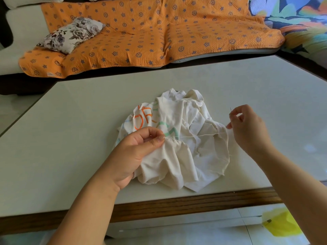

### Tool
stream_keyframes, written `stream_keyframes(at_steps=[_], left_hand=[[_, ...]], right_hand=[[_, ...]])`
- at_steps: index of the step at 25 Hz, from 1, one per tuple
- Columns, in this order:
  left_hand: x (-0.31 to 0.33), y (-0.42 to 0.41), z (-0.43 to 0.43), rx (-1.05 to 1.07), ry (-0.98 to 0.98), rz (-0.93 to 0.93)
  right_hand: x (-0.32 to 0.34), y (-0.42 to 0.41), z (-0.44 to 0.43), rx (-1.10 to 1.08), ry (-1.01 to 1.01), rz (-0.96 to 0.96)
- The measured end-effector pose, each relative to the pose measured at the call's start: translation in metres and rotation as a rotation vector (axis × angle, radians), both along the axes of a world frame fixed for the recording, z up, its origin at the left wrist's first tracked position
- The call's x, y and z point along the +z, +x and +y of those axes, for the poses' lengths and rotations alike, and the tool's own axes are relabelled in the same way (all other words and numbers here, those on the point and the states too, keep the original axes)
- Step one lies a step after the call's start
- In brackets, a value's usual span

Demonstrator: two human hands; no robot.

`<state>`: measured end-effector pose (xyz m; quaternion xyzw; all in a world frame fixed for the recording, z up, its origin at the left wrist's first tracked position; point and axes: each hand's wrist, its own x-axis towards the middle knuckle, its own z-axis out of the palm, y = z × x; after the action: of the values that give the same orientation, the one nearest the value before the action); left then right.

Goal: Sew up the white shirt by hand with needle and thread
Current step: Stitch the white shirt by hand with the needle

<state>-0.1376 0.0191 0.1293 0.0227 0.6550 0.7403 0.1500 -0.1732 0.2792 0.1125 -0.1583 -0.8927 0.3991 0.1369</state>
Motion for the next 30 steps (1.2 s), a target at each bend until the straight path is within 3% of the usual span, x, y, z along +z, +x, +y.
stream_keyframes(at_steps=[3,5,7,9,17,25,30], left_hand=[[0.001,0.001,0.001,-0.015,-0.051,0.051],[0.0,0.0,0.002,-0.021,-0.088,0.077],[-0.001,0.0,0.004,-0.042,-0.141,0.114],[-0.001,0.001,0.005,-0.064,-0.182,0.148],[0.002,0.001,-0.001,-0.044,-0.432,0.186],[0.004,0.004,0.004,-0.034,-0.314,0.101],[0.004,0.004,0.006,-0.019,-0.204,0.068]], right_hand=[[0.026,0.026,-0.029,0.171,-0.251,0.079],[0.039,0.048,-0.051,0.406,-0.521,-0.051],[0.041,0.062,-0.064,0.571,-0.631,-0.182],[0.036,0.065,-0.069,0.578,-0.682,-0.192],[0.025,0.059,-0.07,0.52,-0.554,0.027],[0.023,0.059,-0.068,0.524,-0.524,0.043],[0.029,0.072,-0.066,0.454,-0.391,0.141]])
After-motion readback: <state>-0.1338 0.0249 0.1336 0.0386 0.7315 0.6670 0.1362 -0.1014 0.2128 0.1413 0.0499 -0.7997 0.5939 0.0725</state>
